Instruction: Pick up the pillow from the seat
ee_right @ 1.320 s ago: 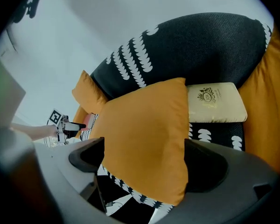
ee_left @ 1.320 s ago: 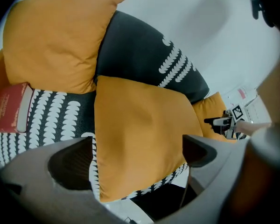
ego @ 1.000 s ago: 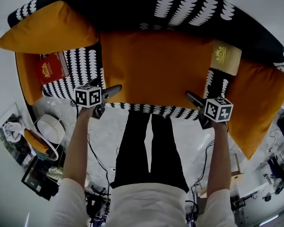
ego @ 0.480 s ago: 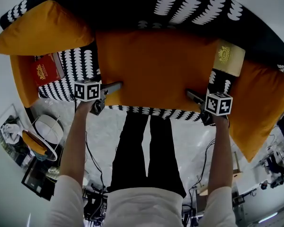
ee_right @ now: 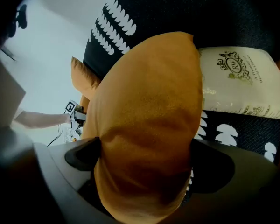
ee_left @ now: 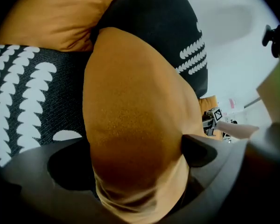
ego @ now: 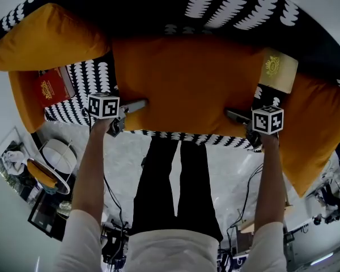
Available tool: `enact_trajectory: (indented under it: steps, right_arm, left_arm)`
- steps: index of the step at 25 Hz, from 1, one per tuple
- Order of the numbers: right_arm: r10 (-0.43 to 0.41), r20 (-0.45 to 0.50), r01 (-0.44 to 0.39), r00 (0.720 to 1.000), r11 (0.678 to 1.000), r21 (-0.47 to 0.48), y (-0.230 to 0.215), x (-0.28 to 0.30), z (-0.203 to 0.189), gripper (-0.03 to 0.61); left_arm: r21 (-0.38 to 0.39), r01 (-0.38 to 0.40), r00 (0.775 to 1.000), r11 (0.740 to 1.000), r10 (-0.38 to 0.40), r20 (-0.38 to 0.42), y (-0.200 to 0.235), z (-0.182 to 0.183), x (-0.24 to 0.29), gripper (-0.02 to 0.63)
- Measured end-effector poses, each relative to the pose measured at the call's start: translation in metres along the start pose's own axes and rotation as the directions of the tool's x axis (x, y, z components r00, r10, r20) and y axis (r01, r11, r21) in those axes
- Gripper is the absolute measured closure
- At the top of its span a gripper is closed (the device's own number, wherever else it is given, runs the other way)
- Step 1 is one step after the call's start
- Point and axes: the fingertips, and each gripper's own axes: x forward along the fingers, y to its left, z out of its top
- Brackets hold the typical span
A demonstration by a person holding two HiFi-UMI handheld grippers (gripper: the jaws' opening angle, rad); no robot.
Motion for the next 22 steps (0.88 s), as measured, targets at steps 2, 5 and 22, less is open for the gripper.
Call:
enact_trajectory:
  steps: [2,5,22]
  right_arm:
    - [0.031,-0.004,-0.031,1.000,0.999,0.014,0.000,0.005,-0.002,0.041]
    - [0.066,-0.033,-0.065,0.997,0.998,0.027,0.002,0.003,-0.003,0.043]
    - [0.086,-0.056,-0.086,0.995,0.996,0.003,0.021,-0.017,0.006,0.165]
  left_arm:
    - [0.014,0.029,0.999,0.999,-0.029,-0.030,0.000,-0.001,0.003,0.020]
    - [0.020,0.058,0.996,0.998,-0.057,-0.071,-0.008,0.000,0.005,0.021]
    - [0.056,0.073,0.995,0.996,-0.069,-0.067,-0.042,0.007,-0.001,0.169]
